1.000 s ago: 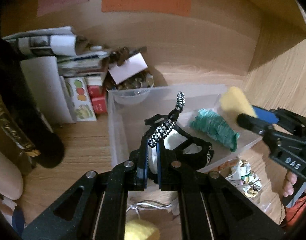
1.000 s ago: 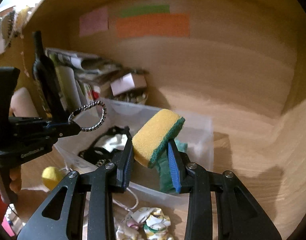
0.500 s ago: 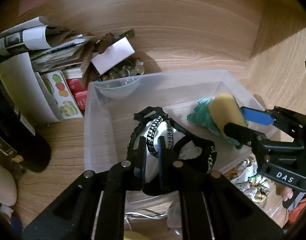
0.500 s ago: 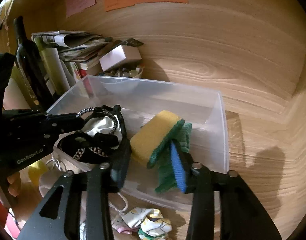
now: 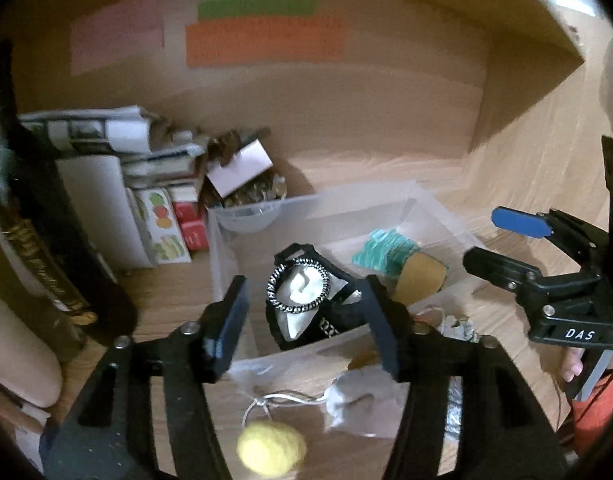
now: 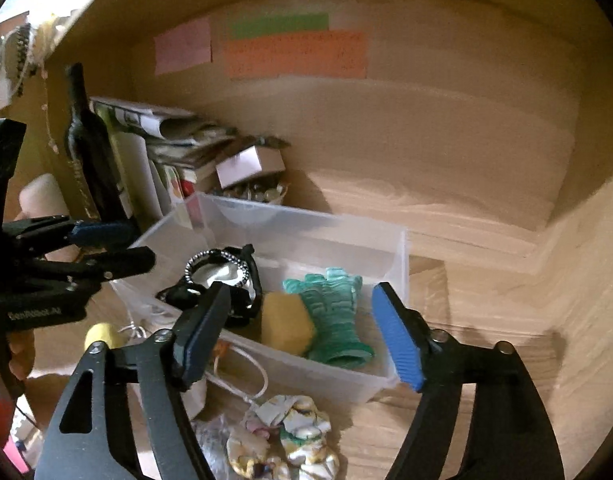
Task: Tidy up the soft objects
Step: 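Grasp the yellow felt ball with the left gripper while the right grasps the floral scrunchie, then carry the ball into the box with the left gripper while the right releases the scrunchie inside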
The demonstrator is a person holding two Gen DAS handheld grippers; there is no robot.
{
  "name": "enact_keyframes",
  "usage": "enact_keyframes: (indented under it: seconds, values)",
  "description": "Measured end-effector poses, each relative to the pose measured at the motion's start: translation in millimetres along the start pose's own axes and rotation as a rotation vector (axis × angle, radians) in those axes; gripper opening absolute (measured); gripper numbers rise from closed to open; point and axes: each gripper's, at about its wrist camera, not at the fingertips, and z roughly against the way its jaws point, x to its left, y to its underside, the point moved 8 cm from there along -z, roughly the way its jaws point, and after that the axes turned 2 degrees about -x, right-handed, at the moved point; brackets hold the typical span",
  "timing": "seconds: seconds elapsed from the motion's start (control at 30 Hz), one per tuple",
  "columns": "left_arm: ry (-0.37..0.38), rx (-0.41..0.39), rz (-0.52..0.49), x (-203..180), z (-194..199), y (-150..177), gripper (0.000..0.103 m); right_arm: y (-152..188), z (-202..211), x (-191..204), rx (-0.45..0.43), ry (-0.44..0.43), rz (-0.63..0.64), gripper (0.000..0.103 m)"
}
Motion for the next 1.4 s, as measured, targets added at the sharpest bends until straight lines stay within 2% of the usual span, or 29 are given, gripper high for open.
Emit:
enact_keyframes:
  seconds: [0.13,0.23,0.43,0.57,0.8,0.93,1.07,1.13,1.17,1.2,1.4]
  values:
    - [0.002,-0.030,0.014,4.7,19.9,6.6,0.069,12.2,16.2,1.0,-0.003,0.009,0.010,0.083]
    - [0.002,-0.017,0.038,10.7,27.0,22.4,0.075,28.6,18.8,-1.3,0.026,0.016,0.008,0.083]
    - [-0.020,0.069,0.058,21.4,15.6,61.4,0.076,68.3,11.9,-8.5,0.112,0.032,-0.032,0.083]
    - [-0.028,0.128,0.087,27.7,9.0,90.3,0.076,88.6,5.5,-13.8,0.166,0.008,-0.089,0.083]
    - [-0.031,0.202,0.109,29.8,-4.1,120.8,0.075,110.7,-4.7,-3.4,0.249,-0.023,-0.068,0.079]
    - [-0.025,0.190,0.088,22.5,-4.3,118.2,0.075,113.9,-9.3,-3.1,0.273,-0.032,-0.078,0.064]
    - [-0.035,0.203,0.053,17.2,-8.8,118.9,0.074,117.3,-10.6,-2.7,0.282,-0.031,-0.071,0.041]
    - [-0.029,0.212,0.046,15.6,-10.0,120.3,0.065,117.8,-8.4,-1.5,0.279,-0.034,-0.063,0.029]
    - [-0.026,0.223,0.046,15.5,-11.8,121.4,0.055,116.3,-10.5,-0.2,0.278,-0.036,-0.063,0.021]
    - [-0.022,0.235,0.048,15.6,-13.4,123.1,0.045,116.7,-9.4,0.1,0.275,-0.037,-0.064,0.018]
    - [-0.016,0.209,0.069,19.1,-6.9,120.2,0.044,108.3,8.7,-2.9,0.203,-0.005,-0.061,0.014]
